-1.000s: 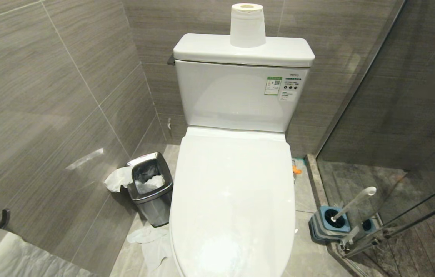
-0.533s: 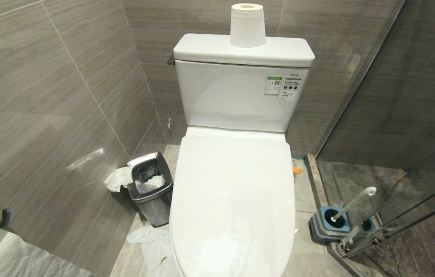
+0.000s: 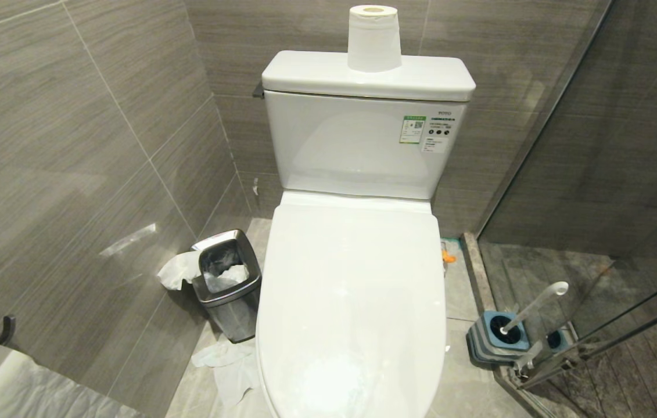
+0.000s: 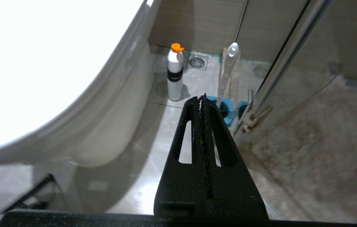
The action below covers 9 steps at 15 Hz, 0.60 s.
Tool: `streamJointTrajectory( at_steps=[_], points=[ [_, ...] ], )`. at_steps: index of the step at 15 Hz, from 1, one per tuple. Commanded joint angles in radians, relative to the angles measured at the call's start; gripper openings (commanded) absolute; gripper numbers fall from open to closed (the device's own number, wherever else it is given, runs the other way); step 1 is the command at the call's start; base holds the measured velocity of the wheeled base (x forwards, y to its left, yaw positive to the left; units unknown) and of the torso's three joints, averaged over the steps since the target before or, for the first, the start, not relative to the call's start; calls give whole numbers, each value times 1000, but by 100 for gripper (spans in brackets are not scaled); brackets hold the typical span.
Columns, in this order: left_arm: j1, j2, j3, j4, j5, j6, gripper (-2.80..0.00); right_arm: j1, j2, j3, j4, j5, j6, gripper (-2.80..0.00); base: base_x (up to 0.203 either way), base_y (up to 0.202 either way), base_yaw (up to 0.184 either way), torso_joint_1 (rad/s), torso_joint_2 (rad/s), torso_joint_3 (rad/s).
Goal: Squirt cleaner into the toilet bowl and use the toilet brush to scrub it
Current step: Use the left hand to lift the toilet lid slightly
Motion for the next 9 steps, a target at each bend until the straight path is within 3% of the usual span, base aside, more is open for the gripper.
streamJointTrajectory(
  at_steps=[1, 4, 6, 8, 9],
  points=[
    [1, 1, 2, 0, -9, 82, -280, 1, 0, 0, -2, 13, -66, -280, 0, 0, 0, 0, 0, 0],
    [1, 1, 1, -5, -38, 158, -280, 0, 0, 0, -4, 34, -95, -280, 0, 0, 0, 0, 0, 0],
    [1, 1, 2, -6, -38, 160, -280, 1, 0, 0, -4, 32, -95, -280, 0, 0, 0, 0, 0, 0],
    [0, 1, 2, -4, -34, 134, -280, 0, 0, 0, -2, 29, -76, -280, 0, 0, 0, 0, 0, 0],
    [0, 1, 2, -2, -27, 74, -280, 1, 0, 0, -1, 24, -33, -280, 0, 0, 0, 0, 0, 0]
  ],
)
